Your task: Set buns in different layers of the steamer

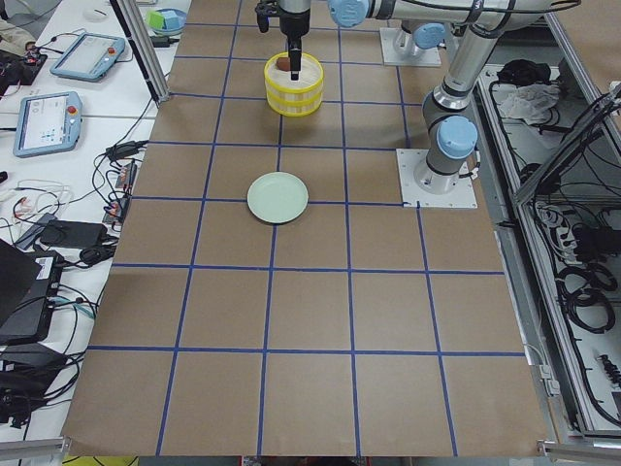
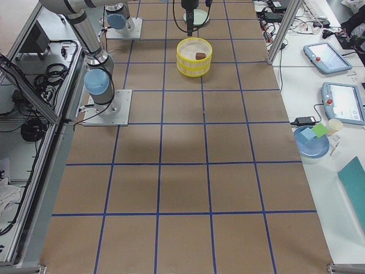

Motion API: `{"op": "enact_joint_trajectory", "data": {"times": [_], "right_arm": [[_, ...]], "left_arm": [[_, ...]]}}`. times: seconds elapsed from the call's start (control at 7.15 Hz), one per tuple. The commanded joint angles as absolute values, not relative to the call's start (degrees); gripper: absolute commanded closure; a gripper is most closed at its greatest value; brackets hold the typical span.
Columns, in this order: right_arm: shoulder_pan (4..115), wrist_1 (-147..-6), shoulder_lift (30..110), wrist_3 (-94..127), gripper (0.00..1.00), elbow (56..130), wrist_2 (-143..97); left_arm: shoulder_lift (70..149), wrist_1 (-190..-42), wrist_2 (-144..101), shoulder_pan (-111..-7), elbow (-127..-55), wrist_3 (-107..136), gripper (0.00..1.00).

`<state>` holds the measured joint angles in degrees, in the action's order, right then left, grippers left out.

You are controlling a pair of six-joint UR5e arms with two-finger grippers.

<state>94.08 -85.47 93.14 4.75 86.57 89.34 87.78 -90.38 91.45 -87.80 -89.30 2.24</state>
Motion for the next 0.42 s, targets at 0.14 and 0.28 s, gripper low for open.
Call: {"op": "enact_joint_trajectory", "data": {"times": [0.14, 0.28], "right_arm": [[94.1, -85.4, 93.2, 4.7, 0.00, 86.6, 89.3], [94.1, -85.4, 93.2, 4.7, 0.00, 86.6, 89.2]], "left_arm": [[87.2, -90.2, 91.7, -87.8, -89.3, 1.9, 0.00], [87.2, -89.3, 91.8, -87.8, -89.3, 1.9, 0.00]]}}
